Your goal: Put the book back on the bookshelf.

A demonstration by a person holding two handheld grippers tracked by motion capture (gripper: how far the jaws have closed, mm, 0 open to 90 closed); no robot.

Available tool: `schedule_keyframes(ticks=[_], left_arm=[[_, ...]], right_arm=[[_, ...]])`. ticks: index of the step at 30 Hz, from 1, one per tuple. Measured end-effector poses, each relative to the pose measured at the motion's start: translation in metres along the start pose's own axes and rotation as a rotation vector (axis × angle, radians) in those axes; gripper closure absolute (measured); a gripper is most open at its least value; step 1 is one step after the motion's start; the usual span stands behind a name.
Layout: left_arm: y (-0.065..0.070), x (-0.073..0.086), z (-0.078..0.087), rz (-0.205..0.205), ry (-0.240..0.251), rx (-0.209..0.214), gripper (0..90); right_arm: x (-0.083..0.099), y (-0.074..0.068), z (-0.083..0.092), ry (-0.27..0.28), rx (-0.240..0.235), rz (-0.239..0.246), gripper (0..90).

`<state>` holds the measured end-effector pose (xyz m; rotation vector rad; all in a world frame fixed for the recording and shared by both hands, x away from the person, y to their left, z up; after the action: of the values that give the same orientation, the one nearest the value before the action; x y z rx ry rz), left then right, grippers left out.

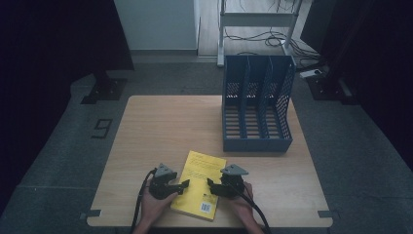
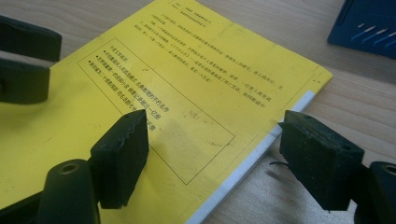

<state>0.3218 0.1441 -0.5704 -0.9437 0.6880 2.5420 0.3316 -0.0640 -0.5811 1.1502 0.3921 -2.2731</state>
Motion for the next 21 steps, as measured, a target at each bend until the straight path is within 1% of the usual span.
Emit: schedule_keyframes(ticks=[2,5,6,13,16,18,19,20,21], left_arm=[[0.004,0.002,-0.004,-0.007,-0.016,0.013,34.6],[0.008,0.003,-0.006,-0.008,-0.02,0.023,35.5],[0.01,0.003,-0.006,-0.006,-0.023,0.037,35.5],[0.011,0.003,-0.007,-0.001,-0.02,0.029,35.7],[0.012,0.003,-0.007,-0.009,-0.019,0.011,35.7],[0.012,0.003,-0.006,-0.009,-0.014,0.008,36.5],[0.012,0.003,-0.006,-0.009,-0.014,0.008,36.8],[0.012,0.002,-0.005,0.005,-0.008,0.021,36.7],[0.012,0.002,-0.005,0.005,-0.008,0.021,36.7]], right_arm=[[0.0,0.0,0.0,0.001,0.0,0.0,23.6],[0.0,0.0,0.0,0.002,0.001,-0.006,23.7],[0.0,0.0,0.0,0.003,0.002,-0.005,23.8],[0.0,0.0,0.0,0.003,0.001,-0.005,23.8],[0.0,0.0,0.0,0.003,0.003,-0.007,24.1],[0.0,-0.001,0.0,0.003,0.004,-0.008,24.1],[0.0,-0.001,0.0,0.003,0.004,-0.008,24.1],[0.0,-0.001,0.0,0.002,0.005,-0.009,24.2],[0.0,-0.001,0.0,0.002,0.005,-0.009,24.2]])
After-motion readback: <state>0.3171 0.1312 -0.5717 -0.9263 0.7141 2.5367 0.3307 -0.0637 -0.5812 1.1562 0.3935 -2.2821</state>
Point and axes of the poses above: each handheld gripper's, and its own axes: z roughly backward along the jaws, x roughly out of its underside, y roughly to its right, the point moved 5 cm from there along -z, roughly forward along the jaws, and after that the axes turned 9 degrees about z, right-handed, at the moved point
